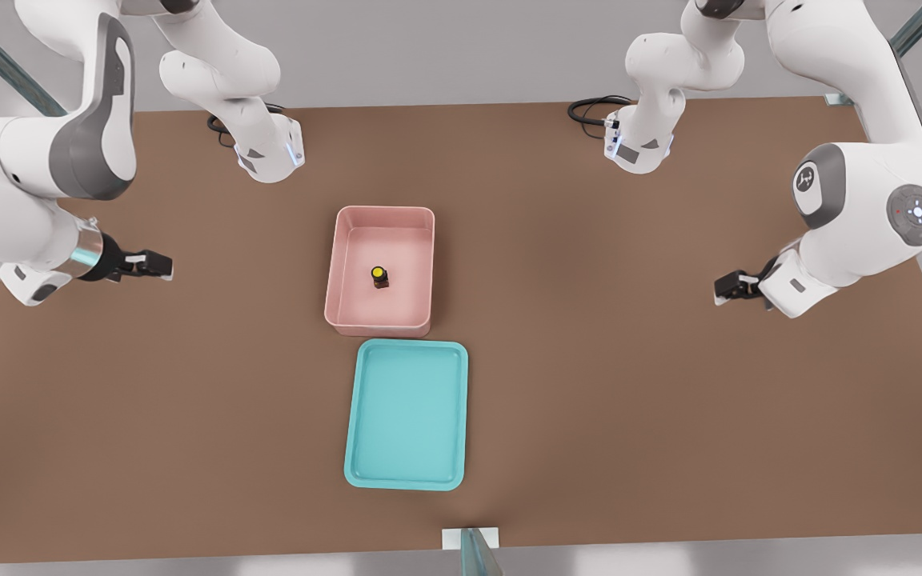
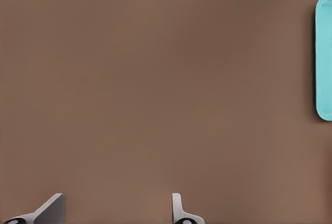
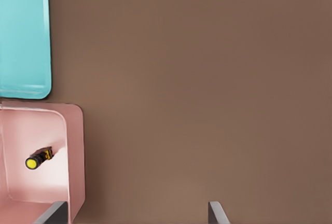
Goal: The left arm remains still, and the right arm places the button from the box into the tray
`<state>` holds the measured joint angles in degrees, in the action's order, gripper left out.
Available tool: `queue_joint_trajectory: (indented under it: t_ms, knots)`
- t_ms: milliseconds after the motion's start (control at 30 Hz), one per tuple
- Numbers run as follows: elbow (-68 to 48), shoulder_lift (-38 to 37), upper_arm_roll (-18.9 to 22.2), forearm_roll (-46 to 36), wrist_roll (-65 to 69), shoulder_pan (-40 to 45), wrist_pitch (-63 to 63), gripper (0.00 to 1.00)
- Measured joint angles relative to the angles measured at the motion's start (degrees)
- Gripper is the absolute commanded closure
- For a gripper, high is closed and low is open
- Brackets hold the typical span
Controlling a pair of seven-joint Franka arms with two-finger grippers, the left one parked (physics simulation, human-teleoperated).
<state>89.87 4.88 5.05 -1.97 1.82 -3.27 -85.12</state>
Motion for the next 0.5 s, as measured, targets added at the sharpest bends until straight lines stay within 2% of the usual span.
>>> queue_joint_trajectory:
  t_ms: [133,333,500]
  knots:
    - [-0.02,1.16,-0.16,-0.06,-0.80,-2.66,-1.11,0.00]
    - [0.69,3.73,-0.50,-1.06,-7.86,-20.87,-2.96,0.00]
    - [11.38,2.66,-0.80,-2.76,-13.20,-26.79,-10.76,0.00]
